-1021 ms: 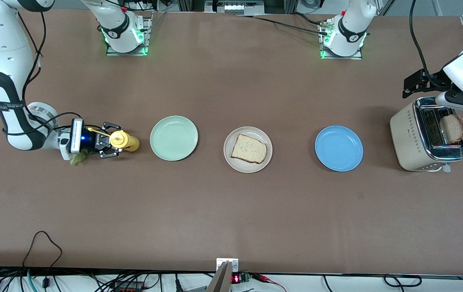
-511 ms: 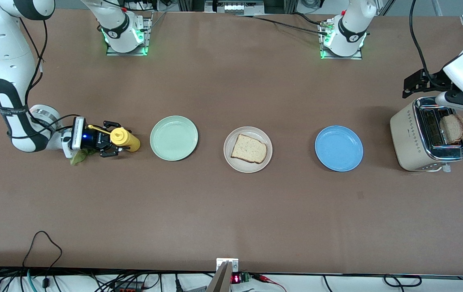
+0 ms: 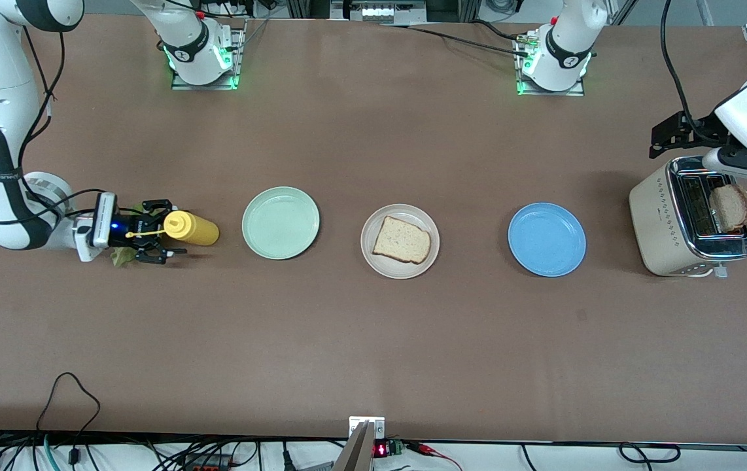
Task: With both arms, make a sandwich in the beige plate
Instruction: 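Open the right gripper off the bottle and move it to the lettuce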
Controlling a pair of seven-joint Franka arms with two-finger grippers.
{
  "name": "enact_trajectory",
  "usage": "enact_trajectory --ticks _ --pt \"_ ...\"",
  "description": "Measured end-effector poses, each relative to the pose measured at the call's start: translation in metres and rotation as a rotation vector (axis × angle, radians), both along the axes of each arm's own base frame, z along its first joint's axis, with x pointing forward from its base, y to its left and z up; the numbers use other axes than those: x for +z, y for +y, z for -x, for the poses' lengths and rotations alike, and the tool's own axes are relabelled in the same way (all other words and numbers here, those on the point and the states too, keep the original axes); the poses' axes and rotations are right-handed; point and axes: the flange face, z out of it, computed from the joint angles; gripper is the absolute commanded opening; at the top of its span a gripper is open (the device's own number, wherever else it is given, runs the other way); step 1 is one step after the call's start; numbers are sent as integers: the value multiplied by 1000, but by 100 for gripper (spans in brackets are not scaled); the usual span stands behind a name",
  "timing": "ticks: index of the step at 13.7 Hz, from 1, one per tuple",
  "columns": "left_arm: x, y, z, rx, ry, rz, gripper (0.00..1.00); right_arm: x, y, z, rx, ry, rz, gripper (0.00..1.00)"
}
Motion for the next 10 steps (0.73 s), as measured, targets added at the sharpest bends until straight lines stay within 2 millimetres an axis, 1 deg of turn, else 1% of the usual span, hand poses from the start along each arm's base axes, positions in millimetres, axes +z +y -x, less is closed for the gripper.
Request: enact_trajectory --ticks 3,6,8,10 --pt "0 0 0 0 0 0 100 -2 -32 12 -8 43 27 100" --pt "0 0 0 0 0 0 100 -1 -59 20 -6 79 65 100" --pt "0 0 0 0 0 0 100 4 -80 23 -11 132 115 100" --pt "0 0 0 0 0 0 100 17 -102 24 -40 192 184 100"
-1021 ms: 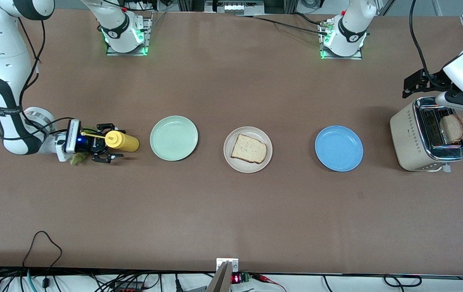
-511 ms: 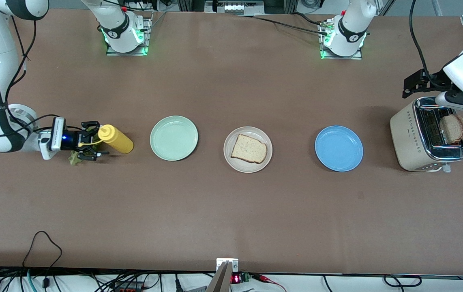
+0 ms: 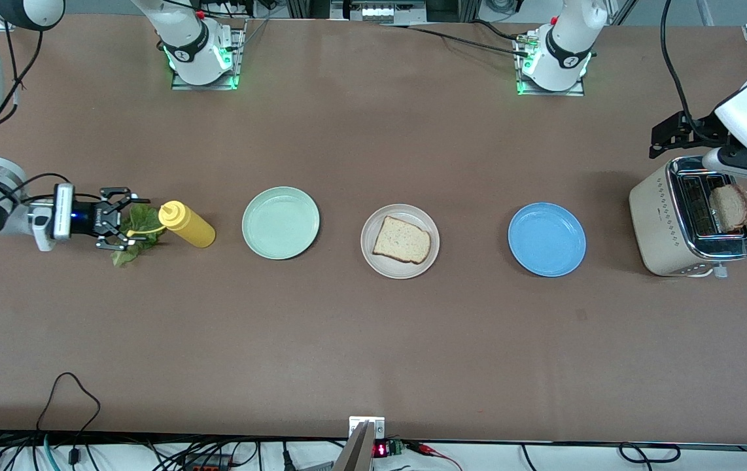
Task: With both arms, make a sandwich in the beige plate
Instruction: 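Open the right gripper off the bottle and move it to the lettuce, then grasp the green lettuce leaf with the right gripper and lift it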
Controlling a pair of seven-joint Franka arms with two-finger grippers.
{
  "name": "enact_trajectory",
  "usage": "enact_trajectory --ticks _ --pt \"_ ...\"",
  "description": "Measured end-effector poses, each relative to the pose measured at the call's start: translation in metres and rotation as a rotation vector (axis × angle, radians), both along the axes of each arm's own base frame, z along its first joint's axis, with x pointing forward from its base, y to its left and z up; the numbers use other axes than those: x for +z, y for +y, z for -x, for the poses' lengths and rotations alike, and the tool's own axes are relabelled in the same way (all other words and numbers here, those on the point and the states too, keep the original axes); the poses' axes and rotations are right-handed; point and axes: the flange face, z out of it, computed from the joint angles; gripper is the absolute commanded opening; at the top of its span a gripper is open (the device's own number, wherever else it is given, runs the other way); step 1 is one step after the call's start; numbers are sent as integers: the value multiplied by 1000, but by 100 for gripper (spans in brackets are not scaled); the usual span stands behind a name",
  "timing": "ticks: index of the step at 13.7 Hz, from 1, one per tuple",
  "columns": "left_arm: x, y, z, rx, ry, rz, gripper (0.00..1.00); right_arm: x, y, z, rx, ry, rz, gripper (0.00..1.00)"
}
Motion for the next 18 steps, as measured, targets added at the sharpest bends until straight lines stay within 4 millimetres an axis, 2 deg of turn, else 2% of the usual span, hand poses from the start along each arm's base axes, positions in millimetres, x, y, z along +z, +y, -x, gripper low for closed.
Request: enact_trajectory --ticks 3,6,8,12,15,18 --pt "0 0 0 0 0 0 100 27 -15 -10 -55 98 142 100" --pt "0 0 0 0 0 0 100 62 -18 -24 -111 211 336 100" --pt "0 0 0 0 0 0 100 94 -8 -37 -157 286 487 100" --pt "0 0 0 0 0 0 100 151 29 -62 -321 420 758 100" --pt "0 0 0 0 0 0 100 169 44 -76 -501 485 877 100" --pt "0 0 0 0 0 0 100 172 54 -83 -691 603 951 100"
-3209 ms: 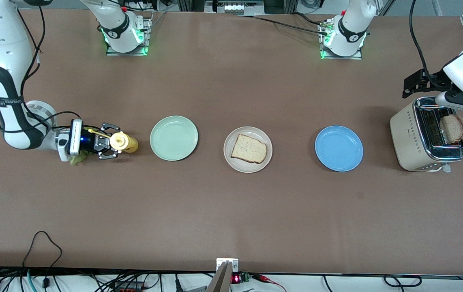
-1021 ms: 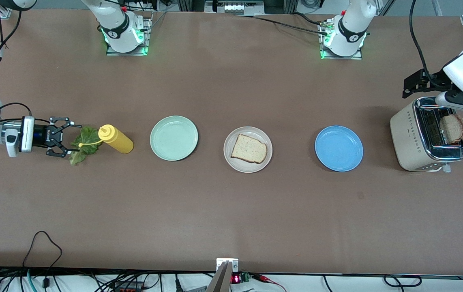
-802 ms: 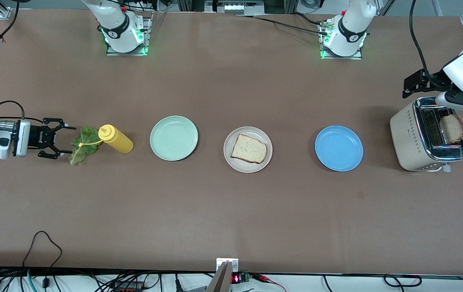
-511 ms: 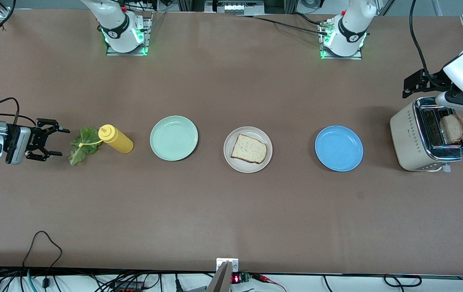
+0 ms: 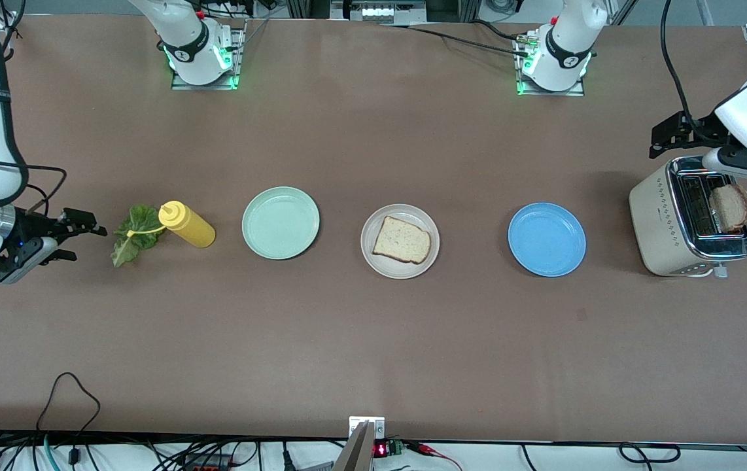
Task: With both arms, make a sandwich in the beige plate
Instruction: 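Grasp the green lettuce leaf with the right gripper and lift it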
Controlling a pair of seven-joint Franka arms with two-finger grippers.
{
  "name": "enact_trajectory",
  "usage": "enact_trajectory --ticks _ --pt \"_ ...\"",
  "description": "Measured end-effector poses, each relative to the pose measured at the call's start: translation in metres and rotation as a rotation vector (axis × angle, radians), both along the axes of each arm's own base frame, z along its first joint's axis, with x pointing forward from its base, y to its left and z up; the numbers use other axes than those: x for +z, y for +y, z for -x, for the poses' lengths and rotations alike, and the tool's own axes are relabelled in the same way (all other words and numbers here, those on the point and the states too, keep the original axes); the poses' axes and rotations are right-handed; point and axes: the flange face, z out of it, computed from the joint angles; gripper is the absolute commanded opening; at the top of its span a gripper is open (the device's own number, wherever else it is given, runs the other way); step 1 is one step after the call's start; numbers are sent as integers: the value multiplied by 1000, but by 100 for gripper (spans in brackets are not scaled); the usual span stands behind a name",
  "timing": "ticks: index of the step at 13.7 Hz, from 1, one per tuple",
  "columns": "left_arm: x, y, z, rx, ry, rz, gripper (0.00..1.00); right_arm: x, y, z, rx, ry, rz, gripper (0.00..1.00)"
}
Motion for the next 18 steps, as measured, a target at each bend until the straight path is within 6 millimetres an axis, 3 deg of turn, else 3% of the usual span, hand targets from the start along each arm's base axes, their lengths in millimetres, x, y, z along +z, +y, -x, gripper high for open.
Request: enact_trajectory --ticks 5,8,12,17,18 --pt "0 0 0 0 0 0 100 -18 42 4 -314 149 205 100" --pt "0 0 0 0 0 0 100 -41 60 10 -398 133 310 100" --pt "0 0 0 -1 0 0 100 -82 54 22 -400 59 354 100" --pt "0 0 0 -1 0 0 100 -113 44 20 -409 16 371 100" --pt "0 0 0 -1 0 0 100 -117 44 20 -408 14 372 85"
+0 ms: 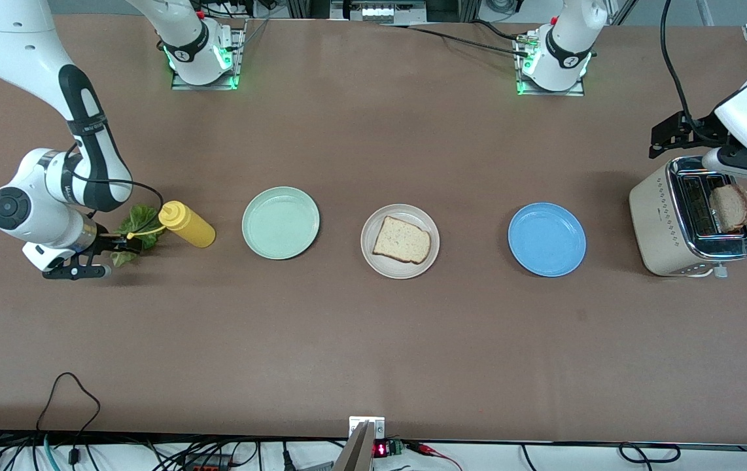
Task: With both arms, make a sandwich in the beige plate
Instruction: 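Grasp the green lettuce leaf with the right gripper and lift it, then carry the lettuce onto the bread on the beige plate and release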
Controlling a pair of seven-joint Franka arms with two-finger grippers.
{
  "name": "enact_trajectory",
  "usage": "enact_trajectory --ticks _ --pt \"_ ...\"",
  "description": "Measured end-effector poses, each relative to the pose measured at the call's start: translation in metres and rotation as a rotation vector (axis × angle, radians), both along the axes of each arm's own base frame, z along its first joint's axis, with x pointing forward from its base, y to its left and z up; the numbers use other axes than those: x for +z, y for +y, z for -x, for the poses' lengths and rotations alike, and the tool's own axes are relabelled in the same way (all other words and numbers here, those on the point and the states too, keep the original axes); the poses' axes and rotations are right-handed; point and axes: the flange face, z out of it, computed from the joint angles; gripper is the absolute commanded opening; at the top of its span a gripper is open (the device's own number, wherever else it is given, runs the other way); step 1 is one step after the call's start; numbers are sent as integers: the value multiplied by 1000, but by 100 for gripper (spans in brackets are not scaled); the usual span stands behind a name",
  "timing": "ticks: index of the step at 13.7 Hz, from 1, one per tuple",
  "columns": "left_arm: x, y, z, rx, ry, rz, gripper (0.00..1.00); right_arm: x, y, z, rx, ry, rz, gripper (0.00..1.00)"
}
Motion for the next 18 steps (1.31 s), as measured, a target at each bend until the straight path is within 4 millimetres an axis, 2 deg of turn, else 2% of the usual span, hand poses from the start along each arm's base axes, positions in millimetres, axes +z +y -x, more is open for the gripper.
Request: enact_trajectory --ticks 2,3,7,8,11,13,15,16,18 --pt "0 0 0 0 0 0 100 -5 -3 -1 8 -9 6 54" --pt "0 0 0 0 0 0 100 -7 -8 -1 18 -17 11 42" --pt "0 0 0 0 0 0 100 -12 -25 1 40 -25 17 4" --pt "0 0 0 0 0 0 100 -13 -24 1 49 -24 17 0" --pt "0 0 0 0 0 0 100 -10 -21 -2 91 -27 17 0" --pt "0 0 0 0 0 0 100 3 -17 -7 152 -21 13 0" --pt "0 0 0 0 2 0 100 39 -16 -17 253 14 -5 0" --pt "0 0 0 0 2 0 100 82 -16 -25 389 50 -28 0" --pt "0 0 0 0 2 0 100 129 -13 -31 607 108 -70 0"
